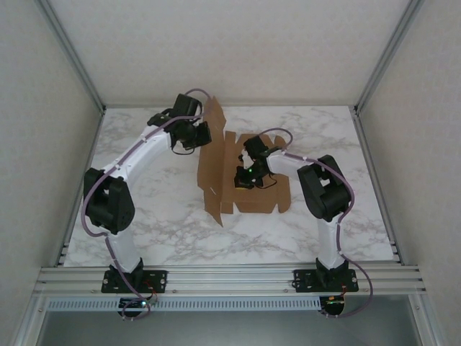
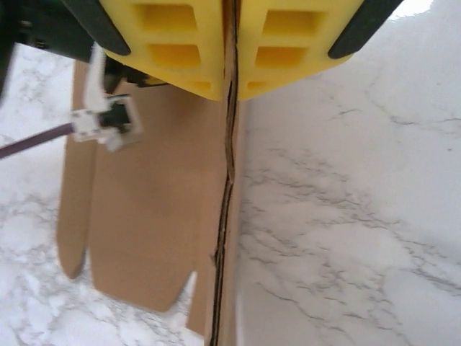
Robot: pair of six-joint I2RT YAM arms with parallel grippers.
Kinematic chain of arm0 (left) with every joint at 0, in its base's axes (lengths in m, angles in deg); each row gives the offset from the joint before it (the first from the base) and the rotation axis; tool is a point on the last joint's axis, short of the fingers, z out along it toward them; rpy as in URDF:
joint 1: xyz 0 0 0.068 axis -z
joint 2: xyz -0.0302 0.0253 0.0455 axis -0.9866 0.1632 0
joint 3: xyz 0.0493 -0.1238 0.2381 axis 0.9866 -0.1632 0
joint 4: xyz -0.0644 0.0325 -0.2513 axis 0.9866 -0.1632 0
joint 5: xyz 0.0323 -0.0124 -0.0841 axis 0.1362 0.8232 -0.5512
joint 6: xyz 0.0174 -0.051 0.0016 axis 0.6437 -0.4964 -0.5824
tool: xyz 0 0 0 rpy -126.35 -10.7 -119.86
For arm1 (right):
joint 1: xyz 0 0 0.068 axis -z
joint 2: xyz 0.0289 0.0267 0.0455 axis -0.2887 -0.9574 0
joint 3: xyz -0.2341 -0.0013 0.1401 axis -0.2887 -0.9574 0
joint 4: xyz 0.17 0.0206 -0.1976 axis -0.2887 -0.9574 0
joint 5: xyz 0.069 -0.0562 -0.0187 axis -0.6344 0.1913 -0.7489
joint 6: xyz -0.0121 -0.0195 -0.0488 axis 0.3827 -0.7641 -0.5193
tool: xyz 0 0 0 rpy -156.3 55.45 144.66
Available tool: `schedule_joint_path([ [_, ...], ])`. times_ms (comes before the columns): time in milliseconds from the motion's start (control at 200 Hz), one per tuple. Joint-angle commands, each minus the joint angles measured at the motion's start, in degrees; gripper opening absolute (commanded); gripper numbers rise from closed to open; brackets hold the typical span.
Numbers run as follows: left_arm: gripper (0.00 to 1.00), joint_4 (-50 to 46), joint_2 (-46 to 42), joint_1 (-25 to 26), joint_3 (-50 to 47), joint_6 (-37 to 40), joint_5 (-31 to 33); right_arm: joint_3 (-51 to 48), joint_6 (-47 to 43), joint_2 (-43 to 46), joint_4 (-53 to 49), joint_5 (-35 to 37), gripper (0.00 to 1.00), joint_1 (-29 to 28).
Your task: Fold the paper box
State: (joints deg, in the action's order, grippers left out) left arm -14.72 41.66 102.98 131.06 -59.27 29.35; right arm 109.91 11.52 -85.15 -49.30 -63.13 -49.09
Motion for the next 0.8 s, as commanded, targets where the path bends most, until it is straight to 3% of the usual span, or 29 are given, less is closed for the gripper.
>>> schedule_joint_path([
  [0,0.08,-5.98,3.96,2.32,5.13,2.31,5.57,-2.34,1.28,-0.72,-1.93,0.24,0.02,-1.68],
  [110,0.07,-9.54,6.48,4.14,8.87,4.02,11.02,-2.53,3.67,-0.46,0.26,-0.45,0.0,-2.58],
  [210,0.07,-10.89,7.69,5.19,10.89,4.06,12.16,-3.15,6.33,-0.41,3.45,-1.62,0.0,-3.37],
  [521,0.07,-5.21,8.6,8.64,10.1,-1.84,2.77,-3.22,12.12,-2.64,9.81,-4.09,0.0,-3.86],
  [791,0.07,-2.91,8.33,9.62,7.87,-3.82,2.94,-4.96,11.73,-1.17,9.84,-2.61,0.0,-3.57],
])
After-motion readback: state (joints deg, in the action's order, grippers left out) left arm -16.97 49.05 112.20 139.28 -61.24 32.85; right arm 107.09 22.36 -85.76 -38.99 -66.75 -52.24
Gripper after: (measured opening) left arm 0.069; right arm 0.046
